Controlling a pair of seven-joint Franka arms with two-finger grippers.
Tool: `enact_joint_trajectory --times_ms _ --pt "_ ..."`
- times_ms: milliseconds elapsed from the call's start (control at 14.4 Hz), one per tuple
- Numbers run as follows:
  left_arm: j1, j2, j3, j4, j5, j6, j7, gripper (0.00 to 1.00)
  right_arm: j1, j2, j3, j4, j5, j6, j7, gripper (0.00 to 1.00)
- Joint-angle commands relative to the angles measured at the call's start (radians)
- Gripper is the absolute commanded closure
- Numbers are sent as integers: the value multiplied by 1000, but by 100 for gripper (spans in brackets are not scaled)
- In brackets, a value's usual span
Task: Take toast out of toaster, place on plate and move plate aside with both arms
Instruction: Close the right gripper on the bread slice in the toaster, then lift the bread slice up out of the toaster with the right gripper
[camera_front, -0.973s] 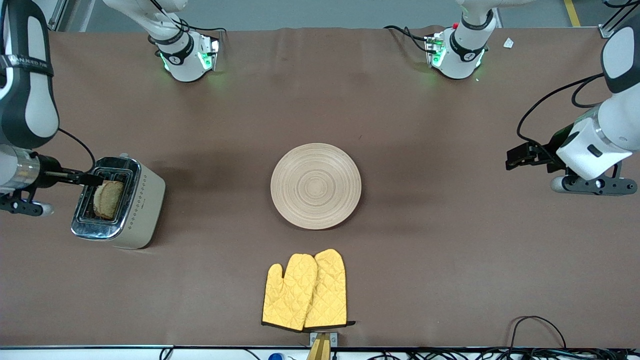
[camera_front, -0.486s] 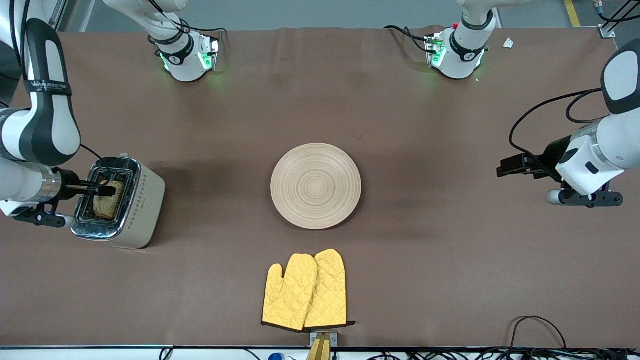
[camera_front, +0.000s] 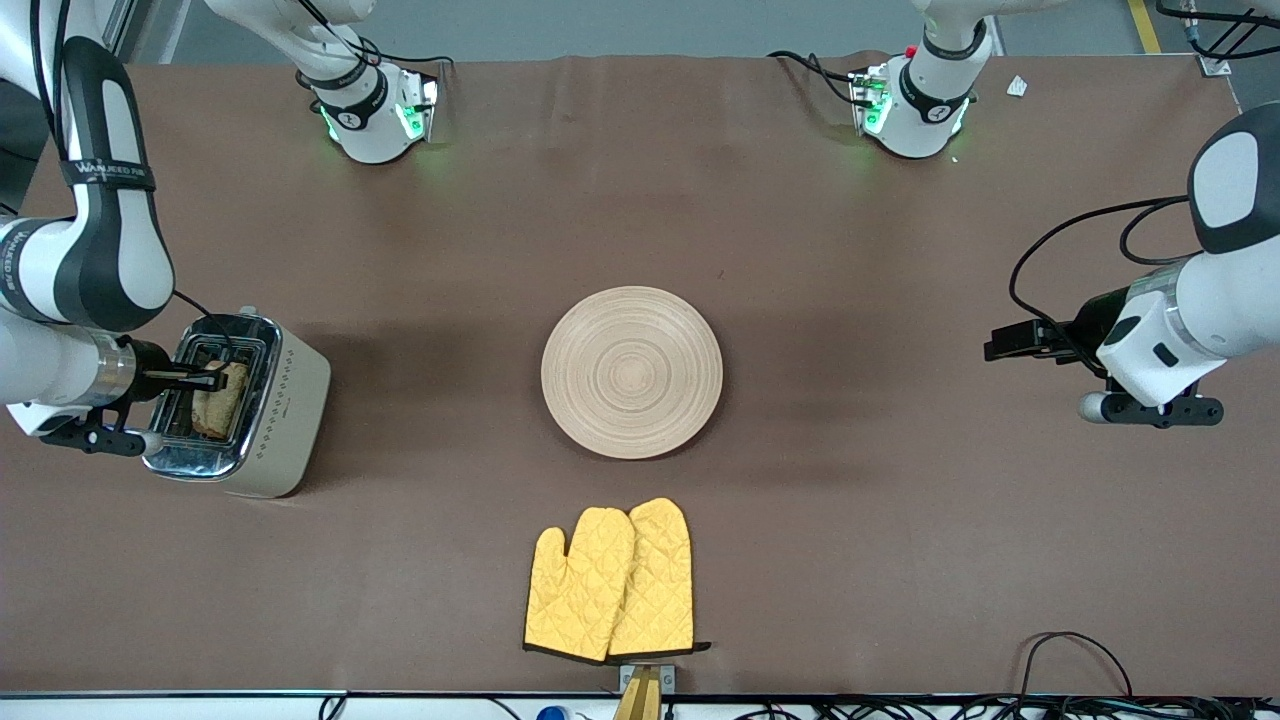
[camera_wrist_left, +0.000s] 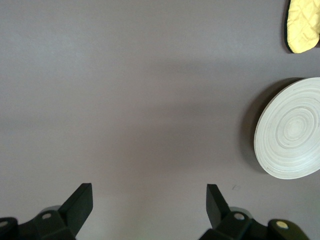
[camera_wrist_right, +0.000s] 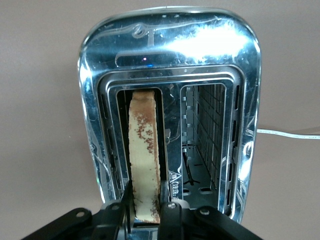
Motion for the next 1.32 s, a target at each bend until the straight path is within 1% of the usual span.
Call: enact_joint_trajectory --times_ms 0,139,278,486,556,695,834,903,1112,1251 --pt "35 30 -1 20 -79 -17 0 0 -4 -16 0 15 3 -35 -23 81" --pt "63 42 -1 20 -134 -33 3 0 -5 -22 0 44 3 -71 -25 81" --pt "78 45 -1 20 -140 -42 5 0 -5 -28 0 84 3 -120 -43 81" --pt "98 67 -1 20 -148 -48 15 0 2 -47 3 150 3 -192 -45 85" --pt "101 74 -1 20 -174 -48 17 0 9 -55 5 183 3 -236 -39 87" --pt "117 90 -1 20 -209 -50 67 0 51 -59 5 233 4 -291 -34 90" --pt "143 116 -1 20 -255 -48 171 0 111 -59 6 254 6 -301 21 92" --pt "160 134 -1 20 -283 -48 230 0 145 -59 6 254 28 -299 59 94" --pt "192 182 -1 19 -378 -48 370 0 194 -58 2 253 192 -287 73 94" --pt "193 202 -1 20 -415 -42 406 0 209 -52 2 250 251 -273 75 94"
